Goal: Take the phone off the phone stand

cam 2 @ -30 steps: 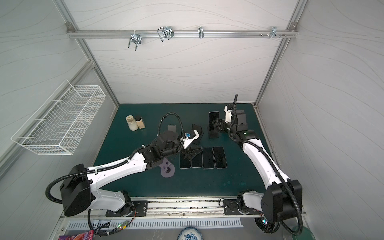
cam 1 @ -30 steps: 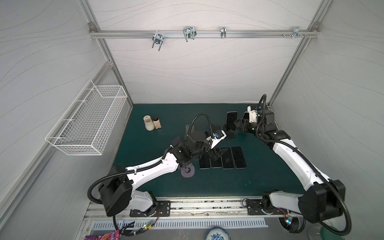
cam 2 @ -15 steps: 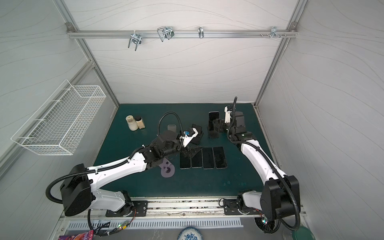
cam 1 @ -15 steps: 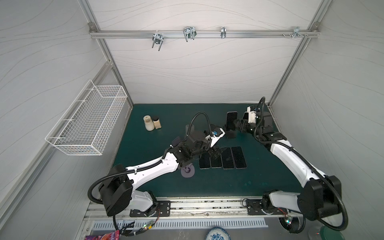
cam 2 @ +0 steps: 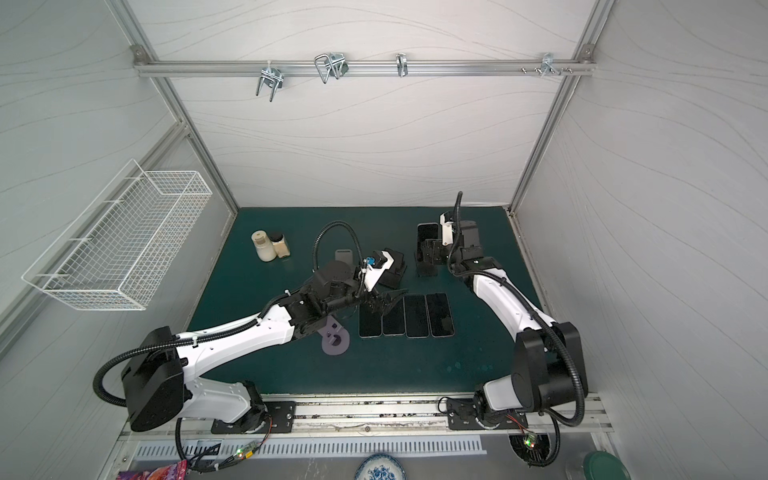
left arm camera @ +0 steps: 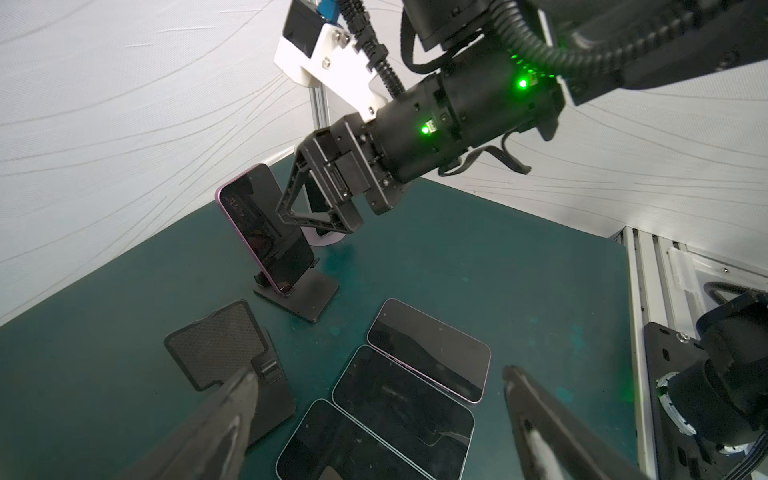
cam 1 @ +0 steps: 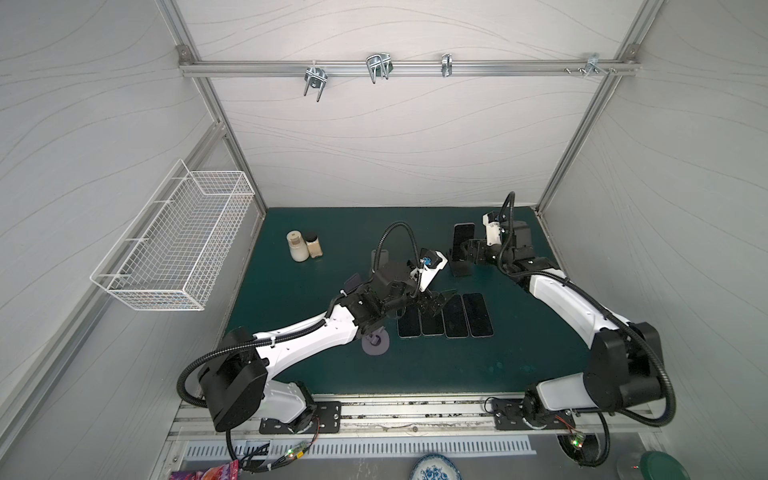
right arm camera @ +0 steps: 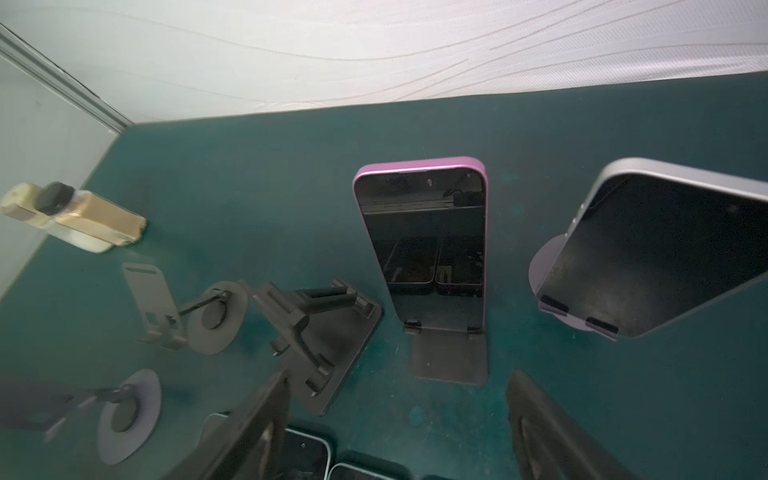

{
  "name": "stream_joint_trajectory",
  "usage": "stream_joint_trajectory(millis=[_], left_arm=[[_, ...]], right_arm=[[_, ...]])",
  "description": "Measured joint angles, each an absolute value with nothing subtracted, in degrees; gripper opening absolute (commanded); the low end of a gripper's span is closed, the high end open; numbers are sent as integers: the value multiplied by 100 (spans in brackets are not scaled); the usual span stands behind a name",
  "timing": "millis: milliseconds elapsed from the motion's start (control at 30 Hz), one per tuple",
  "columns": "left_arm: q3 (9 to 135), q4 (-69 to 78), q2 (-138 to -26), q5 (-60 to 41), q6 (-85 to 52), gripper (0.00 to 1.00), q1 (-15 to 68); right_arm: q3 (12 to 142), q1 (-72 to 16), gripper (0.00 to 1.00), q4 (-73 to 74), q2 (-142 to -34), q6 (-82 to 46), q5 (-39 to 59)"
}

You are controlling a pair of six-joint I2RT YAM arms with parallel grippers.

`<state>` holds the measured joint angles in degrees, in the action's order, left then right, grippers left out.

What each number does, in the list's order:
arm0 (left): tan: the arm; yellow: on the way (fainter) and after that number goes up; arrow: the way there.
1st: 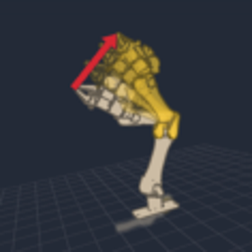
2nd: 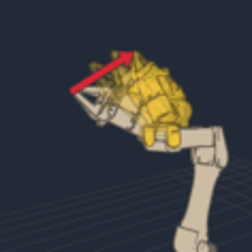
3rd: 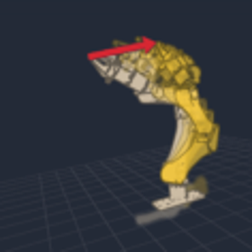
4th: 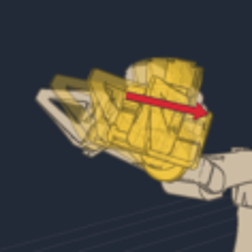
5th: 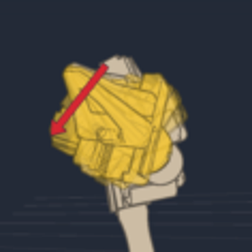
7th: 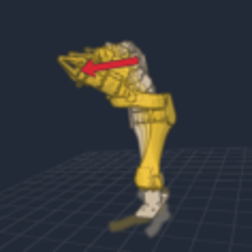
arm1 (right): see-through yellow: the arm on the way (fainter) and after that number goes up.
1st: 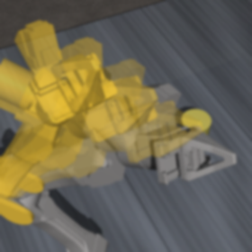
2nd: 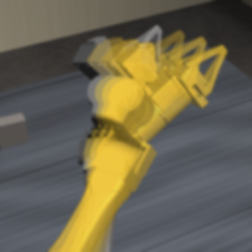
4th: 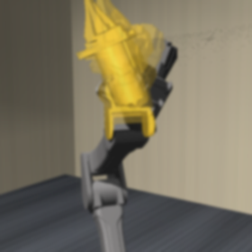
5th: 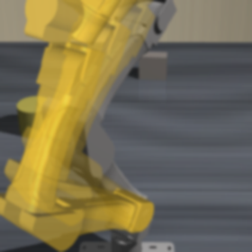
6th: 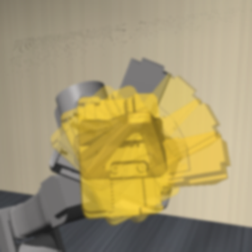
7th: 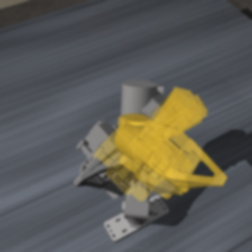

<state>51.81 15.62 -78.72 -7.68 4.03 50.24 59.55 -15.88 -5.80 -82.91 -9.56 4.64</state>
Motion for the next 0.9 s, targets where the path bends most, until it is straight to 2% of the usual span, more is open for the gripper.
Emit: stream_joint_trajectory(millis=[400, 900], left_arm=[[5166, 1568, -7955, -617, 333, 94, 5002], [5166, 1542, -8053, -593, 336, 94, 5002]], right_arm=[[6311, -1590, 93, -235, -8901, -593, 336], [6584, -1597, 96, 62, -9480, -443, 106]])
